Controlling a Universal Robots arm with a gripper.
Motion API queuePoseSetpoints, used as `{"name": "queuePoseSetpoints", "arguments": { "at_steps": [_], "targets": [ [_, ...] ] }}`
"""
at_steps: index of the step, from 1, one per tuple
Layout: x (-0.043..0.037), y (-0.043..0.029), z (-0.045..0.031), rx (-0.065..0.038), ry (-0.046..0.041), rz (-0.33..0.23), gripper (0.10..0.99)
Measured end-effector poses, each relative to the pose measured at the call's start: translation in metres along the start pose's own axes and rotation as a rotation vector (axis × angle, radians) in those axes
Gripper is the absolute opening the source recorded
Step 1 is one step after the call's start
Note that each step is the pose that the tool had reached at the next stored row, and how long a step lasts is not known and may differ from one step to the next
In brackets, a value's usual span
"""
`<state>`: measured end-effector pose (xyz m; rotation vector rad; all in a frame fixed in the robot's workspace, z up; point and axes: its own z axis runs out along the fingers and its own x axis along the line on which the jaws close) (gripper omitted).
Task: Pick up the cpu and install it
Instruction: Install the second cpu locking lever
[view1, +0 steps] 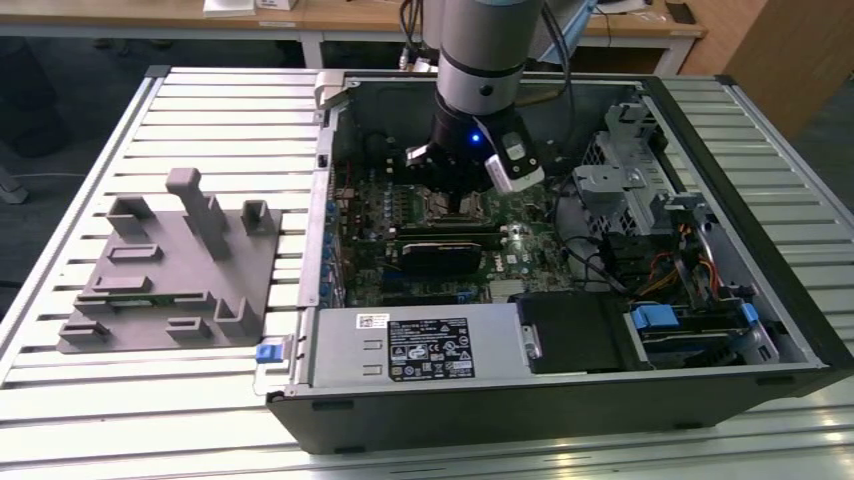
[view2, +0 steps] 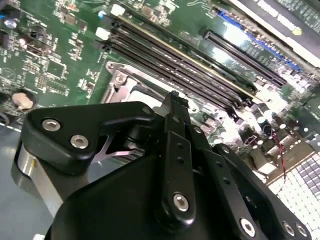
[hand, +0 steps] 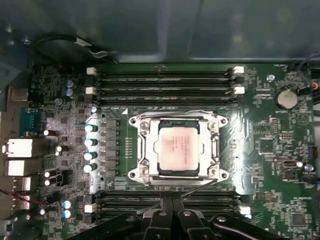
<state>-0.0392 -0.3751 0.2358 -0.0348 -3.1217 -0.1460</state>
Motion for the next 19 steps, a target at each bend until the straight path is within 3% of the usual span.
{"name": "queuePoseSetpoints", "arguments": {
  "at_steps": [8, 19],
  "targets": [
    [0.0059, -0.0012, 0.0085, -0.002, 0.0027, 0.0, 0.106],
    [0.0144, -0.0081, 0.0219, -0.011, 0.0031, 0.0, 0.106]
  ]
}}
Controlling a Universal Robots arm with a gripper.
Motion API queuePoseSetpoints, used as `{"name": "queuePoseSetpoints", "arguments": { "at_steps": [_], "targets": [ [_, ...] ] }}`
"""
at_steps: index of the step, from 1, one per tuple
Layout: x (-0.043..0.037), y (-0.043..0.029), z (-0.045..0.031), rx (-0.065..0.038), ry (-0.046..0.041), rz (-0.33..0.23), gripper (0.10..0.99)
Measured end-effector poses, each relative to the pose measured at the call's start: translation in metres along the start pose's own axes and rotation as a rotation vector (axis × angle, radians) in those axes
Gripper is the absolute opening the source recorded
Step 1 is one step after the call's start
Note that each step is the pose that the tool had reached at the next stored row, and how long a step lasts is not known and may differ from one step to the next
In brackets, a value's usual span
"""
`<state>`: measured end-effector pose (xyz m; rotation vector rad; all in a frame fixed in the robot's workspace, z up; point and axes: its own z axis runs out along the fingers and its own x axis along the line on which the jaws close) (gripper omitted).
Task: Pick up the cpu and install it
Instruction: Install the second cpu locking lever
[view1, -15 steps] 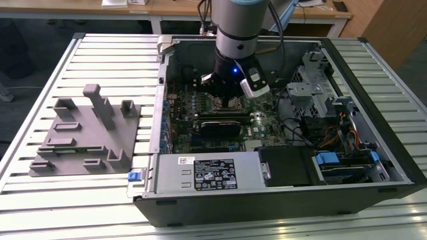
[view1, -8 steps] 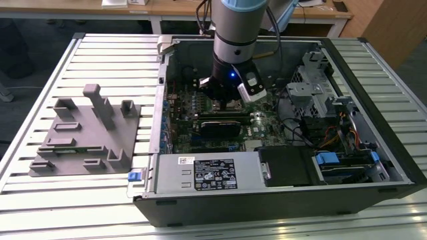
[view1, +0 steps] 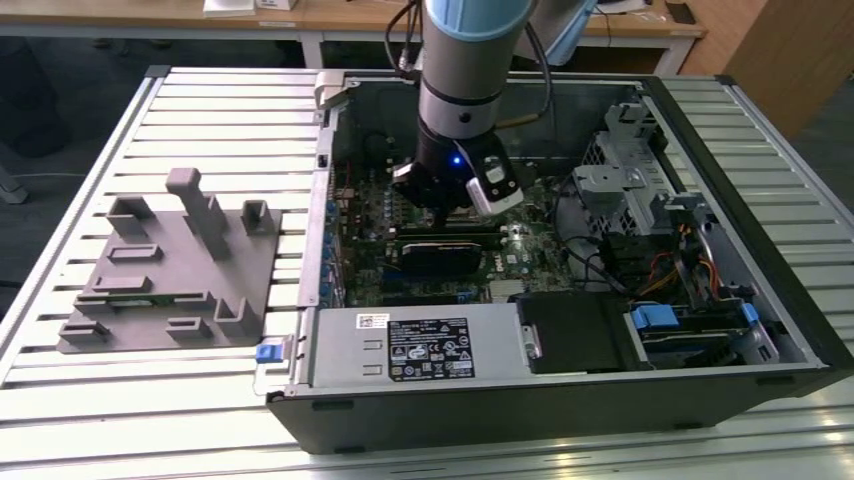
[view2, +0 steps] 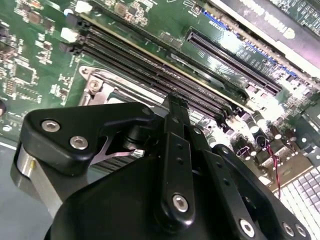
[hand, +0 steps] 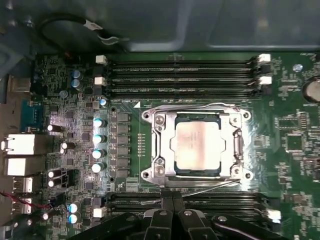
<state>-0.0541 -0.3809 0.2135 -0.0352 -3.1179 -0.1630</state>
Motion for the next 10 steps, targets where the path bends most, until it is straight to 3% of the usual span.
{"name": "queuePoseSetpoints", "arguments": {
  "at_steps": [4, 10],
  "targets": [
    [0.0022, -0.0007, 0.0059, -0.001, 0.0, 0.0, 0.106],
    [0.0075, -0.0009, 0.0077, -0.007, -0.0004, 0.0, 0.106]
  ]
}}
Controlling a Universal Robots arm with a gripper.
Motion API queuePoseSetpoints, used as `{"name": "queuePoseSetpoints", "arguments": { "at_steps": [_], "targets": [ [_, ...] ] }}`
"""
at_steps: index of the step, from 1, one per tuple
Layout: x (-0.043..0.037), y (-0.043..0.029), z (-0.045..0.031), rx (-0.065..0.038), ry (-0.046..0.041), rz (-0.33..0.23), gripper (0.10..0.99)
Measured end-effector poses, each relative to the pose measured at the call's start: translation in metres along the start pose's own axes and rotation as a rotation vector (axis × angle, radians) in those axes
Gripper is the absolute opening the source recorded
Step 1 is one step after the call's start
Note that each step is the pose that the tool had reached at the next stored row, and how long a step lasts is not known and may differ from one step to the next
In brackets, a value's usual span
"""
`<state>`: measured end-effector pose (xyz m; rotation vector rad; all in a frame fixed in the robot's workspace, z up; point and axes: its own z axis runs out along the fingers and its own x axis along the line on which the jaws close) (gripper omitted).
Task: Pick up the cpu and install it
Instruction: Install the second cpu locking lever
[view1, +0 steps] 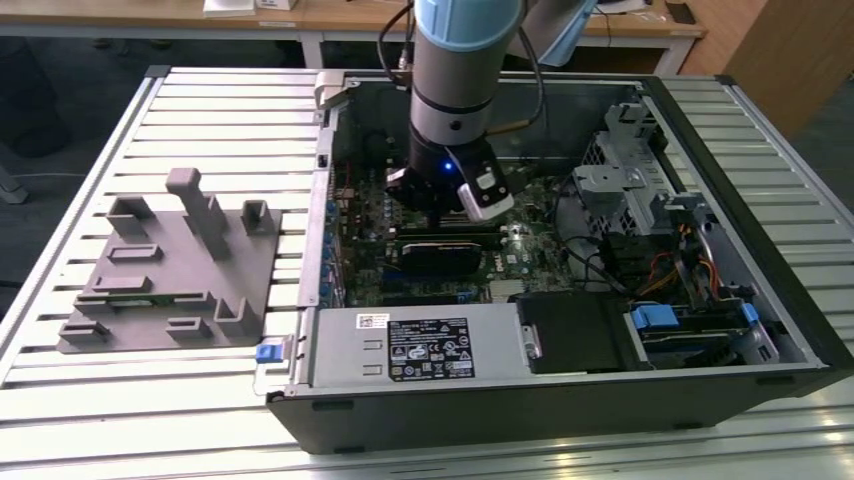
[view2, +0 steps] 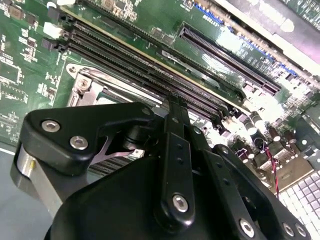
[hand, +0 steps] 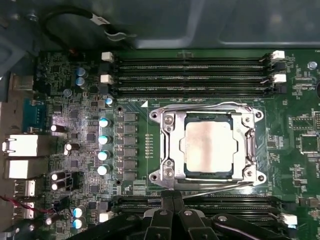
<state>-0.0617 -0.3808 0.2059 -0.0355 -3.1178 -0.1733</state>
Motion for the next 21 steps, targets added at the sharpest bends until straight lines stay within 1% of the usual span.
{"name": "queuePoseSetpoints", "arguments": {
  "at_steps": [2, 4, 7, 11, 13, 18, 21],
  "targets": [
    [0.0016, -0.0003, 0.0007, -0.006, 0.0, 0.0, 0.106],
    [0.0036, -0.0009, 0.0012, -0.018, -0.0005, 0.0, 0.106],
    [0.0052, -0.0023, 0.0028, -0.031, -0.001, -0.001, 0.106],
    [0.0072, -0.0029, 0.0056, -0.04, -0.0021, -0.001, 0.106],
    [0.0075, -0.0031, 0.0069, -0.046, -0.0018, -0.001, 0.106],
    [0.0081, -0.0033, 0.0093, -0.073, -0.0015, -0.002, 0.106],
    [0.0097, -0.0035, 0.01, -0.085, -0.0014, -0.002, 0.106]
  ]
}}
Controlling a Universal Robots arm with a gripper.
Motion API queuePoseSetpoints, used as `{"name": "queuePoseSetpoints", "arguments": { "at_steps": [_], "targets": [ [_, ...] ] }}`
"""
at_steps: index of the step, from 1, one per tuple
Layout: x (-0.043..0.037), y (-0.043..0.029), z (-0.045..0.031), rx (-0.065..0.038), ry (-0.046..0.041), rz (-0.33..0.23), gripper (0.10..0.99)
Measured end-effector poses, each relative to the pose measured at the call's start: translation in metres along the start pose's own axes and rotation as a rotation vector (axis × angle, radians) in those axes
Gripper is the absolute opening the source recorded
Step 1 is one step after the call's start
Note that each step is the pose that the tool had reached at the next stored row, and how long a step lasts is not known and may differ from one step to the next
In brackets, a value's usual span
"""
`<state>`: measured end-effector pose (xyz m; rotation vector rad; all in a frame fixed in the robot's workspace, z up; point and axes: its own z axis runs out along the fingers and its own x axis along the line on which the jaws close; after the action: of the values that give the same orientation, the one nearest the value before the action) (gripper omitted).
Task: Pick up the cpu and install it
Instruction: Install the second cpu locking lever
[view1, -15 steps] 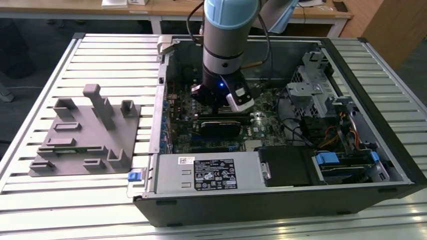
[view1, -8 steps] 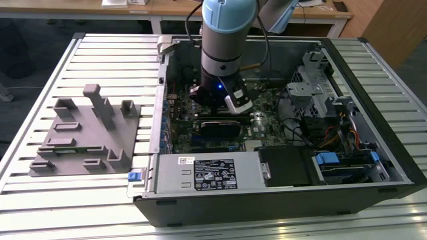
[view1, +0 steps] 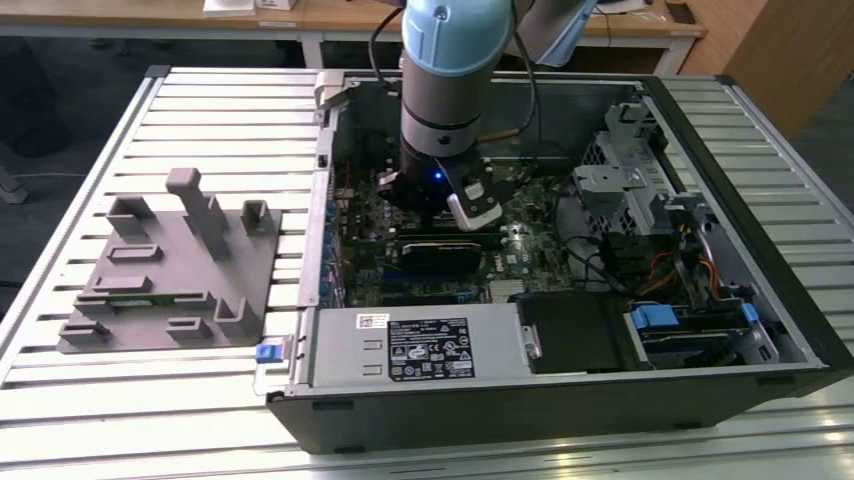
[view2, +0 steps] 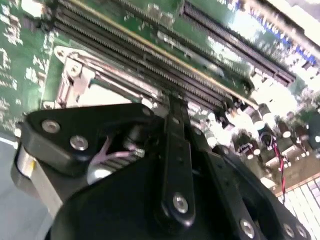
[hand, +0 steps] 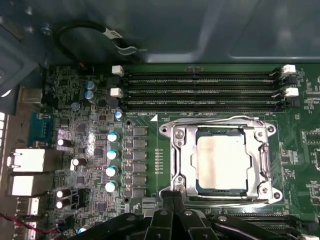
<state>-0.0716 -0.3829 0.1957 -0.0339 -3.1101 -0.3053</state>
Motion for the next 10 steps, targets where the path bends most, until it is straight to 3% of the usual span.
{"name": "queuePoseSetpoints", "arguments": {
  "at_steps": [3, 10],
  "targets": [
    [0.0029, -0.0001, 0.0002, -0.006, 0.0001, 0.0, 0.106],
    [0.0039, 0.0016, 0.0026, -0.006, 0.0, 0.0, 0.106]
  ]
}}
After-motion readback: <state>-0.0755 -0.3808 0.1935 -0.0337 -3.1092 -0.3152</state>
